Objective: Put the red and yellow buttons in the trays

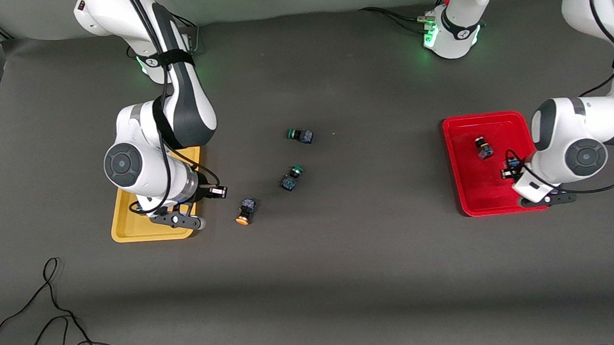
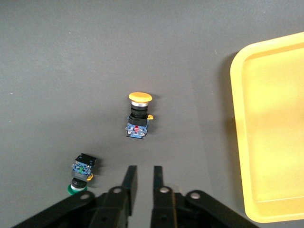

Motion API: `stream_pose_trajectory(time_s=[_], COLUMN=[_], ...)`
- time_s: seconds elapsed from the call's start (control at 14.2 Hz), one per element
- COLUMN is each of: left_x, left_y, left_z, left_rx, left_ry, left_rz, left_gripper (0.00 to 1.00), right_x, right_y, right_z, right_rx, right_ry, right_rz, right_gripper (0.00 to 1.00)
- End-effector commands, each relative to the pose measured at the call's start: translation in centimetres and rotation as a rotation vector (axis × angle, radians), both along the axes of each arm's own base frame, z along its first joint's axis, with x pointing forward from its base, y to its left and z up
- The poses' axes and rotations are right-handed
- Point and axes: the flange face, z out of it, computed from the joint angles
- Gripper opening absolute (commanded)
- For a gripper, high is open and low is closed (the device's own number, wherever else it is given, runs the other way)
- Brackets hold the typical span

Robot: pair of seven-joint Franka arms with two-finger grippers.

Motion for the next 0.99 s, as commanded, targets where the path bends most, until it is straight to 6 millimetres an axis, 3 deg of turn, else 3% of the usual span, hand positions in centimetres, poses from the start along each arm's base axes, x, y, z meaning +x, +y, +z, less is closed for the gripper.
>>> stream_pose_trajectory(time_s=[0.0, 0.14, 0.21, 0.28, 0.35, 0.56, 0.63, 0.7, 0.77, 0.85, 0.92], left_x=[-1.0, -1.1, -1.1, -1.2, -1.2, -1.3, -1.5, -1.7, -2.2, -2.6, -3.1], left_y=[0.2, 1.4, 1.3, 1.4, 1.4, 0.6, 0.0, -1.7, -3.4, -4.3, -5.1], left_z=[-1.3, -1.9, -2.0, -1.9, -1.3, 1.8, 3.2, 5.0, 8.0, 10.3, 12.1], left_rx=[-0.006, 0.015, 0.014, 0.016, 0.02, 0.042, 0.048, 0.05, 0.027, 0.023, 0.03], left_ry=[-0.013, -0.025, -0.025, -0.02, -0.02, -0.008, 0.003, 0.01, 0.009, -0.004, -0.003], left_rz=[-0.051, -0.071, -0.073, -0.072, -0.073, -0.068, -0.065, -0.071, -0.053, -0.056, -0.062], left_gripper=[0.0, 0.0, 0.22, 0.87, 0.99, 0.99, 0.99, 0.99, 0.99, 0.99, 0.99], right_x=[0.3, 0.2, 0.2, -0.1, -0.2, -0.3, -0.3, -0.3, -0.3, -0.3, -0.3], right_y=[1.7, 2.6, 3.1, 3.5, 3.7, 3.6, 3.6, 3.5, 3.5, 3.5, 3.6], right_z=[-5.8, -9.9, -11.6, -12.9, -13.8, -17.0, -17.1, -17.1, -17.1, -17.1, -17.0], right_rx=[-0.019, -0.01, -0.012, -0.016, -0.024, -0.043, -0.043, -0.044, -0.043, -0.043, -0.041], right_ry=[-0.045, -0.058, -0.072, -0.078, -0.075, -0.094, -0.092, -0.092, -0.093, -0.093, -0.094], right_rz=[-0.034, -0.073, -0.084, -0.083, -0.085, -0.102, -0.104, -0.107, -0.106, -0.106, -0.106], right_gripper=[0.99, 1.0, 0.99, 0.99, 0.99, 0.98, 0.88, 0.71, 0.42, 0.22, 0.09])
